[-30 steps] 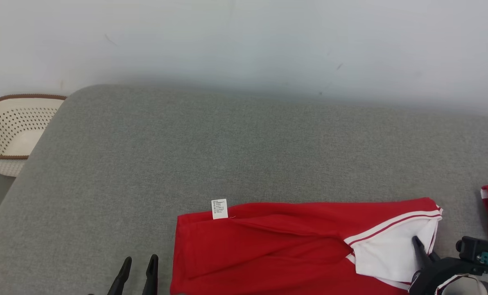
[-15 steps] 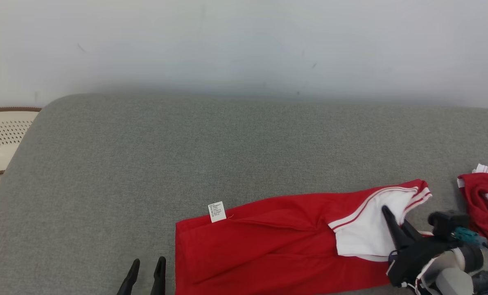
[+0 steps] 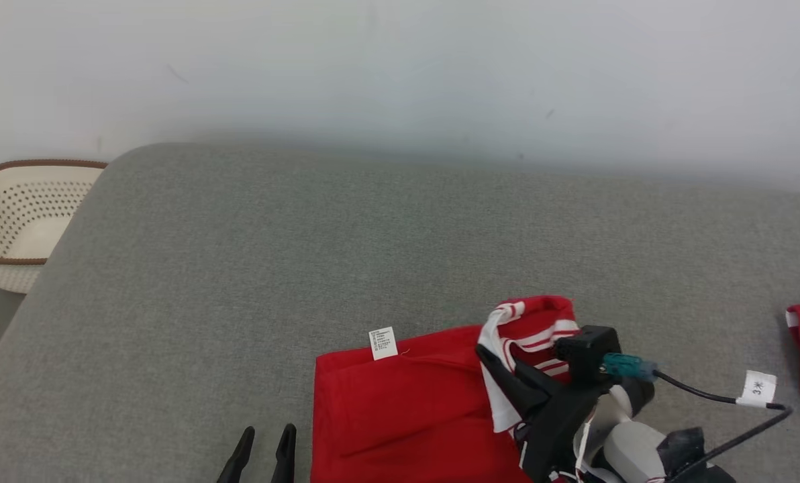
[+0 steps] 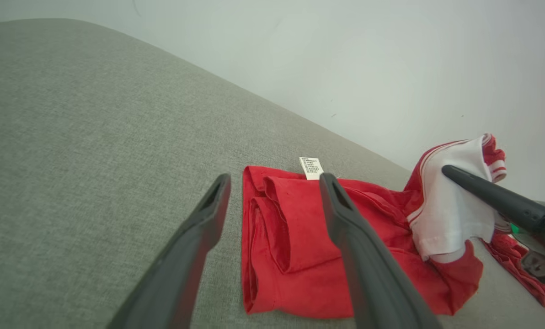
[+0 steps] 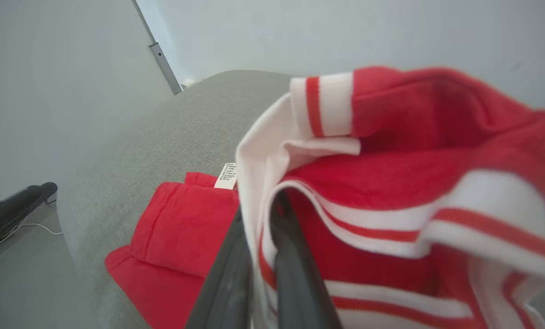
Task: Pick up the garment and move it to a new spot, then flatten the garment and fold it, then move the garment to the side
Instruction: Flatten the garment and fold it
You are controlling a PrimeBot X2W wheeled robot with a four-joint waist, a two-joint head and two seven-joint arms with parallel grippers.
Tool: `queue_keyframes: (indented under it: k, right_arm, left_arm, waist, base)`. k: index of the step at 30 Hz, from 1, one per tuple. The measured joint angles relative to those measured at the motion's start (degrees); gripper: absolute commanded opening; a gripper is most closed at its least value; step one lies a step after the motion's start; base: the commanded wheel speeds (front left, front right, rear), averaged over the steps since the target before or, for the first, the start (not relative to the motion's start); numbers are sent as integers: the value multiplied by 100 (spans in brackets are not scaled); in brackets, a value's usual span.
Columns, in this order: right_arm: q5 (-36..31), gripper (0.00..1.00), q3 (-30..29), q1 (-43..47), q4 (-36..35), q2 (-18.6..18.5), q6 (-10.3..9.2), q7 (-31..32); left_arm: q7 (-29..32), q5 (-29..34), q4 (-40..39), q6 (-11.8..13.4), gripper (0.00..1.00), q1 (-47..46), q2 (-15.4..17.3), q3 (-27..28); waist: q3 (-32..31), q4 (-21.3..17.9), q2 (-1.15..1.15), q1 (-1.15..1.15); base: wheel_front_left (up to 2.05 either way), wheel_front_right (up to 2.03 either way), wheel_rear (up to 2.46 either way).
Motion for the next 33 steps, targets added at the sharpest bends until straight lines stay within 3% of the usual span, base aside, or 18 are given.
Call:
queue_keyframes:
  k: [16, 17, 18, 19, 20, 27, 33]
  right_arm:
    - [166, 0, 1302, -881, 1122, 772, -1, 177]
    - [204, 4, 1356, -928, 1234, 834, -1, 163]
    - [213, 41, 1411, -964, 1348, 891, -1, 158]
    - [258, 91, 1449, -996, 1450, 949, -1, 146]
    - [314, 100, 1471, -1033, 1563, 1009, -1, 135]
    - [666, 100, 1454, -1417, 1674, 1237, -1, -488]
    - [932, 100, 786, -1620, 1407, 769, -1, -772]
  left_arm:
    - [0, -203, 71, 0, 100, -8, -34, -248]
    - [0, -210, 75, 0, 100, -12, -34, -266]
    - [0, -215, 79, 0, 100, -15, -34, -282]
    - [0, -227, 85, 0, 100, -20, -36, -297]
    - [0, -241, 92, 0, 100, -21, -36, -302]
    - [0, -260, 93, 0, 100, -13, -36, -185]
    - [0, -244, 40, 0, 100, 2, -38, -105]
  waist:
    - [164, 1008, 0, 0]
    - [177, 1062, 0, 0]
    - [189, 1113, 0, 0]
    - [200, 1157, 0, 0]
    - [208, 1198, 0, 0]
    - [193, 1221, 0, 0]
    - [110, 938, 0, 0]
  base:
    - [0, 0, 0]
    - [0, 0, 0]
    - [0, 0, 0]
    - [0, 0, 0]
    - [0, 0, 0]
    - [0, 0, 0]
    - [0, 0, 0]
